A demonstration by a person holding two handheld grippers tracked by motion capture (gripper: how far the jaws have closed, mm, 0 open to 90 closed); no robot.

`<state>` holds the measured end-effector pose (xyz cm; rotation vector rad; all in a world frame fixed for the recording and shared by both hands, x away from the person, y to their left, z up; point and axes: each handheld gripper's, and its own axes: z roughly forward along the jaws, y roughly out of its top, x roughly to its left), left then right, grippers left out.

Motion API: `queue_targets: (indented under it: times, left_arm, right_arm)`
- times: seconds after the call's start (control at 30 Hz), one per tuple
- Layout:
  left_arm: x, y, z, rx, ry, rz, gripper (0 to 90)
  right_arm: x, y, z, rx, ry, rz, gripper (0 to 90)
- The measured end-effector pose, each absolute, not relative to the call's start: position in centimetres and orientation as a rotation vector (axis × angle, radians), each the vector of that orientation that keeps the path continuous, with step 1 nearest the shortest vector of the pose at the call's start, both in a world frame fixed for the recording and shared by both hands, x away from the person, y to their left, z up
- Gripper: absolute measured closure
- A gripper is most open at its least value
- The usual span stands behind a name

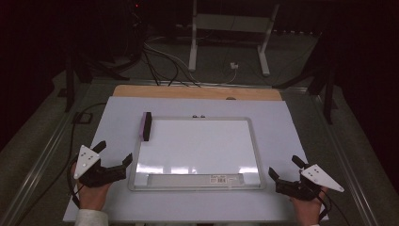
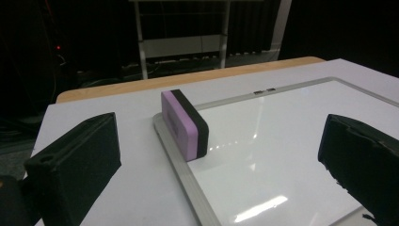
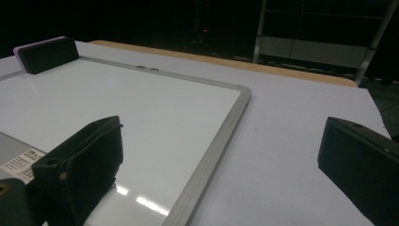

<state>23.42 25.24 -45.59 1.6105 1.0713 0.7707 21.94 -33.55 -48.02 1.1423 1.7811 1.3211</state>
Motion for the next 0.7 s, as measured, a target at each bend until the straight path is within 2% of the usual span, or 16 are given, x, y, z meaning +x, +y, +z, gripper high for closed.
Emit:
queue_targets:
  times: [0.7]
  left_arm:
    - [23.0,26.4,-47.4,1.600,1.129,0.783,0.6]
  right_arm:
    - [22.1,-33.9,-48.2,1.172,1.785,1.292,0.7]
